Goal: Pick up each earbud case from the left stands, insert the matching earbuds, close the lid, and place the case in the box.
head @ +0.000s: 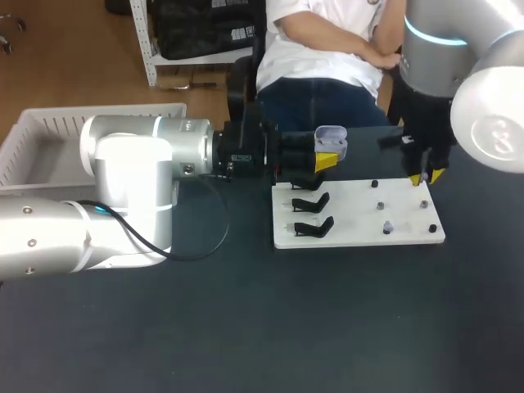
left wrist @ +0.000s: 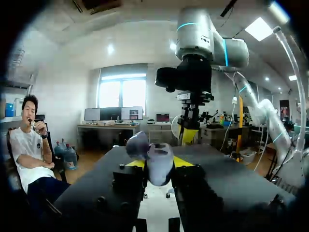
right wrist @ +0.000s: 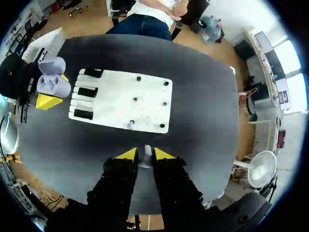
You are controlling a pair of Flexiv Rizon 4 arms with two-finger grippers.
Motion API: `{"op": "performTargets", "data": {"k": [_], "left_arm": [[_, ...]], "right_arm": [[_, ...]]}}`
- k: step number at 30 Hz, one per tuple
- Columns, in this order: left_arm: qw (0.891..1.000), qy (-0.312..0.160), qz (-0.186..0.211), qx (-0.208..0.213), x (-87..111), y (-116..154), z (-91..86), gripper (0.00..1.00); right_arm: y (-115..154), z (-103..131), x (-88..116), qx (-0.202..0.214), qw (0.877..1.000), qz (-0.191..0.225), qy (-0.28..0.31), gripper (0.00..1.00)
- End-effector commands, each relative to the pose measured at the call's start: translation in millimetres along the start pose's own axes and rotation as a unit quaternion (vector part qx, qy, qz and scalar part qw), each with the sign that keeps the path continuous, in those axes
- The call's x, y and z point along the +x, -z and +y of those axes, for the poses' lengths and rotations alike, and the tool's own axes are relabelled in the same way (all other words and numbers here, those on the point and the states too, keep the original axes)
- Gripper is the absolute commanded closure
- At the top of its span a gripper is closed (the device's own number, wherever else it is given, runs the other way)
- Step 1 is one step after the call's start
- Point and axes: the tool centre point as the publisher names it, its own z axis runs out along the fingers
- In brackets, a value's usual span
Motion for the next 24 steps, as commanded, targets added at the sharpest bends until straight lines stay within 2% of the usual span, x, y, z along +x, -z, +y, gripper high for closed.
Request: {"op": "performTargets", "data": {"k": [1, 4, 7, 10, 11, 16, 19, 20, 21, 22, 24], "left_arm": [[1.0, -0.002, -0.002, -0.003, 0.7, 0.1, -2.0, 1.0], [1.0, -0.002, -0.002, -0.003, 0.7, 0.1, -2.0, 1.0], [1.0, -0.002, -0.002, -0.003, 0.7, 0.1, -2.0, 1.0], [1.0, -0.002, -0.002, -0.003, 0.7, 0.1, -2.0, 1.0], [1.0, -0.002, -0.002, -0.003, 0.7, 0.1, -2.0, 1.0], [1.0, -0.002, -0.002, -0.003, 0.7, 0.1, -2.0, 1.0], [1.0, -0.002, -0.002, -0.003, 0.7, 0.1, -2.0, 1.0], [1.0, -0.002, -0.002, -0.003, 0.7, 0.1, -2.0, 1.0], [1.0, -0.002, -0.002, -0.003, 0.7, 0.1, -2.0, 1.0], [1.0, -0.002, -0.002, -0.003, 0.7, 0.1, -2.0, 1.0], [1.0, -0.002, -0.002, -0.003, 0.7, 0.1, -2.0, 1.0]], "right_arm": [[3.9, 11.6, 1.6, 0.026, 0.984, -0.028, -0.172, 1.0], [5.4, 19.9, 3.4, 0.045, 0.966, -0.014, -0.255, 1.0], [7.6, 26.9, 5.7, 0.037, 0.946, -0.003, -0.321, 1.0], [11.1, 30.7, 7.8, 0.012, 0.929, -0.014, -0.368, 1.0], [13.2, 31.1, 8.9, 0.011, 0.92, -0.013, -0.391, 1.0], [24.0, 35.0, 7.9, -0.001, 0.902, -0.036, -0.429, 1.0], [24.1, 34.7, 8.2, -0.032, 0.892, -0.049, -0.448, 1.0], [22.9, 35.9, 9.2, -0.046, 0.884, -0.046, -0.463, 1.0], [21.6, 36.4, 9.0, -0.057, 0.883, -0.048, -0.464, 1.0], [19.4, 37.7, 10.9, -0.057, 0.874, -0.046, -0.481, 1.0], [19.4, 37.7, 10.9, -0.057, 0.874, -0.046, -0.481, 1.0]]}}
